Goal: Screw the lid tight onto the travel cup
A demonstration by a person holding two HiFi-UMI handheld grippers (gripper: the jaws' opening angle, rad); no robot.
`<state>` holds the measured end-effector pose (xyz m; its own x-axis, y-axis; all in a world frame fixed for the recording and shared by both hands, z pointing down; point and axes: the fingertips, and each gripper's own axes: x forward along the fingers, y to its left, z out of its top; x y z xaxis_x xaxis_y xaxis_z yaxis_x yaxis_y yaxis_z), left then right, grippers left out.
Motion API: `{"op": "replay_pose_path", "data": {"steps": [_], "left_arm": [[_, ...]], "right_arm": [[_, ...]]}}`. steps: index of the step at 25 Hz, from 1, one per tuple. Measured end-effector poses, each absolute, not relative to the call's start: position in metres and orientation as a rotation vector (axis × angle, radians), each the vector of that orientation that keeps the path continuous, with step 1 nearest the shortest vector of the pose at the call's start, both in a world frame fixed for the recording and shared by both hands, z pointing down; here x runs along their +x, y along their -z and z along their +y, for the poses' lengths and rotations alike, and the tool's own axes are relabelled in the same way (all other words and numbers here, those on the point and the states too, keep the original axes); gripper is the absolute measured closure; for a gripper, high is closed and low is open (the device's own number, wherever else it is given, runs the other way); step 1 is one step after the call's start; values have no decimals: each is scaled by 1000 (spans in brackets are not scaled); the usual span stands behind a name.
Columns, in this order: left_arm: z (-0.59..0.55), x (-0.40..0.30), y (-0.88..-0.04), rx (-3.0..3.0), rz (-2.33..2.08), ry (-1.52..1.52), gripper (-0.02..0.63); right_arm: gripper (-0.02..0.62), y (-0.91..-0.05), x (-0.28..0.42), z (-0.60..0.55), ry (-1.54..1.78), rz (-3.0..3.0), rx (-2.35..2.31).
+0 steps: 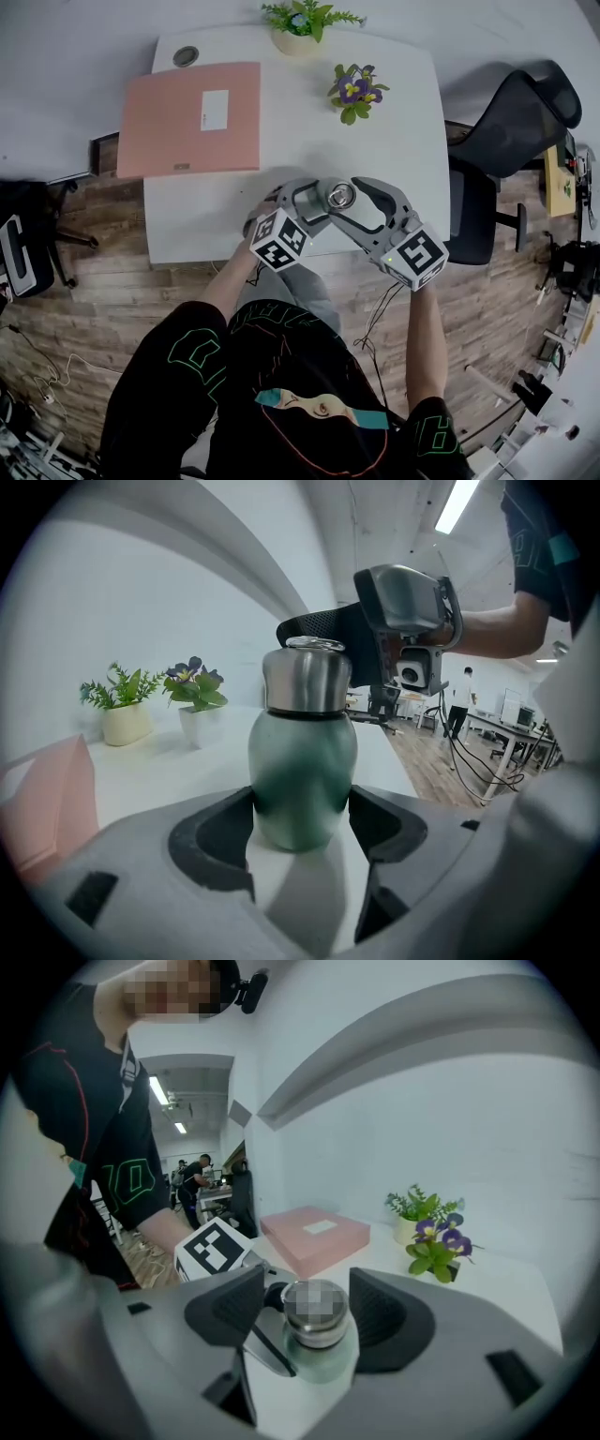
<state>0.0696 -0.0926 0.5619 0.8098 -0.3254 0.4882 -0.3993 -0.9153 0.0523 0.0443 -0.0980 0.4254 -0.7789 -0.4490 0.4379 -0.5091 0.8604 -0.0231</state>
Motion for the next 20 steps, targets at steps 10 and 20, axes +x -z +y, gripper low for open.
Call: {"op": "replay_pose_path", "data": {"steps": [10, 20], "left_arm": [[-92, 69, -562, 2841, -568, -725, 276], [-93, 69, -563, 2844, -578, -730, 276]], "right_arm": [[347, -443, 45, -104, -221, -2586, 563], [350, -445, 47, -107, -199, -2532, 818]]}}
